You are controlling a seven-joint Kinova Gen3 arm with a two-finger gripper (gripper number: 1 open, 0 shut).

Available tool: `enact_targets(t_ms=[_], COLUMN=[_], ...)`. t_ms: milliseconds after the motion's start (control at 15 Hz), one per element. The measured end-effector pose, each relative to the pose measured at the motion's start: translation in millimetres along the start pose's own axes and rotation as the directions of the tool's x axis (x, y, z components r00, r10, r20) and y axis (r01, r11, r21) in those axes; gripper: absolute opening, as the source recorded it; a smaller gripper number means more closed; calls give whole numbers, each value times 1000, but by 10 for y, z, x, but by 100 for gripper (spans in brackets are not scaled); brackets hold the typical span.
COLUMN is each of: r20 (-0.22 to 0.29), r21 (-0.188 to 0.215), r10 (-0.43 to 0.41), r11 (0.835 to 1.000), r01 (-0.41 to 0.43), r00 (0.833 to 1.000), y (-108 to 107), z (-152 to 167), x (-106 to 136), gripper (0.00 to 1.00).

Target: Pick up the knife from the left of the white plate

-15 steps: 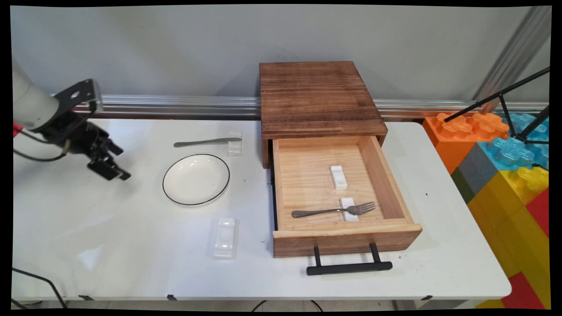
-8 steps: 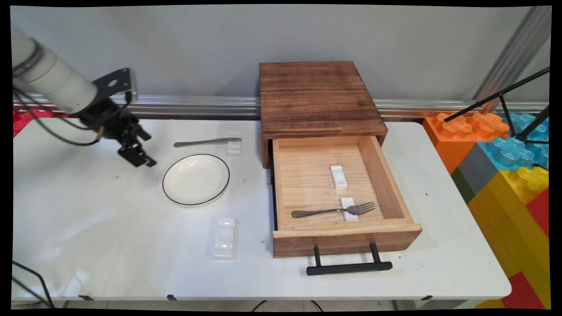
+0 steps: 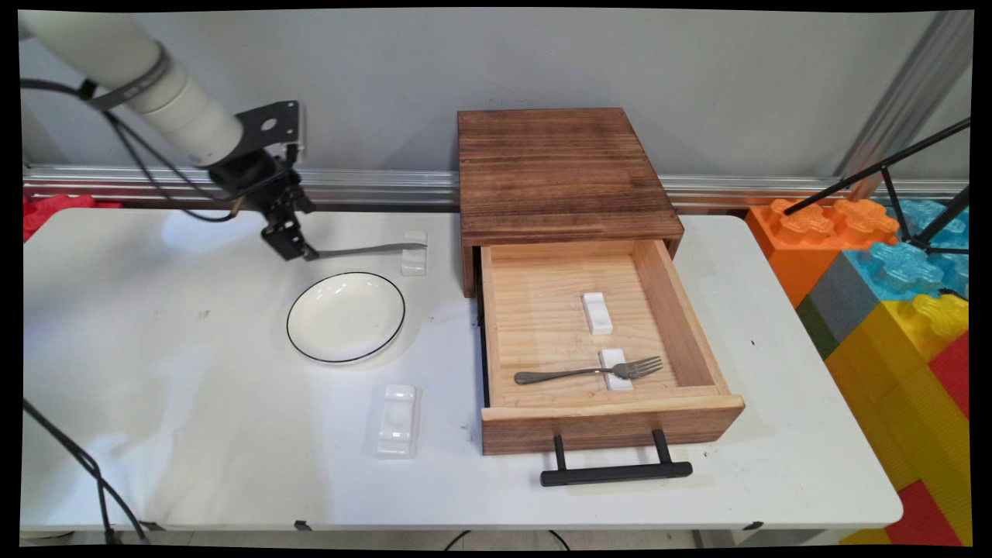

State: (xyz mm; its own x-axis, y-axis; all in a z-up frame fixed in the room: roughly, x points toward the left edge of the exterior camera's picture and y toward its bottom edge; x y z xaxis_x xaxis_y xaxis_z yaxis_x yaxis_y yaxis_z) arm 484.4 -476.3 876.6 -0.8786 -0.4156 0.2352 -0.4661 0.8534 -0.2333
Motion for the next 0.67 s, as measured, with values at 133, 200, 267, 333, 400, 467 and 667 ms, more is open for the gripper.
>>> enact_targets(t_ms=[133,200,267,333,400,467,667], r20=[5,7,10,15,22,29,40], r21=[4,3,1,-3,-13,-23,-70], r10=[30,40,49,60,71,80,105], r11=[1000,999,999,998,997,997,992], r01=[-30,-40,-49,-60,-71,-79,-102], r00=[1000,999,999,998,997,996,994], y=[-163,-225,-284,-369,-451,-507,-674], z=[64,90,116,154,195,227,352], x=[104,137,165,197,215,224,219], gripper=[100,100,100,100,100,100,100])
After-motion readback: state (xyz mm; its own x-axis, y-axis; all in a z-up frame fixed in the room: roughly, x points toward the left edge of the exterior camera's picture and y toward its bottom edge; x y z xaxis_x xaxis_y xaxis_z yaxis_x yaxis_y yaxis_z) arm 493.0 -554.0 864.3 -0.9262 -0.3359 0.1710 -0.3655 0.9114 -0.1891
